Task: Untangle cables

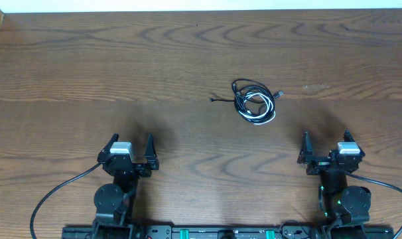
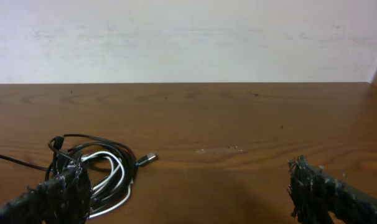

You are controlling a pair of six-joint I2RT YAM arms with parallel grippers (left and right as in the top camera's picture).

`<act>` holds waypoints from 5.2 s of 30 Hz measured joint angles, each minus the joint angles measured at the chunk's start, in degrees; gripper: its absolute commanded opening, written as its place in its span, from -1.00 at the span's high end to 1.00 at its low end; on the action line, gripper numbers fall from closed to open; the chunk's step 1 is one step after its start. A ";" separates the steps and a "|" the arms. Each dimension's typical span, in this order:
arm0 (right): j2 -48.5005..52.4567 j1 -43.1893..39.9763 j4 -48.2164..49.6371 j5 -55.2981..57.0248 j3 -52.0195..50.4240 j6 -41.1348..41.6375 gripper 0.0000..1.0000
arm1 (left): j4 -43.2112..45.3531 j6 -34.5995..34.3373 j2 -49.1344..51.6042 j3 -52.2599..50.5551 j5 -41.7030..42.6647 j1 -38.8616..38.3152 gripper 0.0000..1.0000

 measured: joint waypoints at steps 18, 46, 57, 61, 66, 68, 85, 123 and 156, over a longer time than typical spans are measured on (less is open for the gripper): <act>0.00 0.00 0.00 0.00 0.00 0.02 -0.98 | 0.00 0.00 0.00 0.00 0.00 0.02 -0.84; 0.00 0.00 0.00 0.00 0.00 0.00 -0.99 | 0.57 0.00 0.00 -0.22 0.00 0.00 -0.84; 0.02 0.00 0.00 0.02 0.00 0.02 -0.99 | 16.11 -0.24 0.22 -1.79 -0.02 0.02 -0.84; 0.02 0.00 0.00 0.02 0.00 0.02 -0.98 | 17.77 -1.03 0.22 -1.79 -0.02 0.02 -0.84; 0.02 0.00 0.00 0.02 0.00 0.00 -0.98 | 18.80 -4.24 0.22 -1.79 0.00 0.00 -0.84; 0.02 0.00 0.00 0.02 0.00 0.02 -0.98 | 18.80 -5.11 0.22 -1.79 -0.02 0.00 -0.84; 0.02 0.00 0.00 0.02 0.00 0.02 -0.98 | 18.78 -6.51 0.28 -1.25 4.79 0.00 -0.84; 0.02 0.00 0.00 0.20 0.00 0.02 -0.99 | -17.14 -9.55 44.28 46.36 22.93 0.00 -0.84; 0.02 0.00 0.00 0.17 0.00 0.02 -0.99 | -20.31 -29.75 54.69 46.58 22.86 -10.01 -0.84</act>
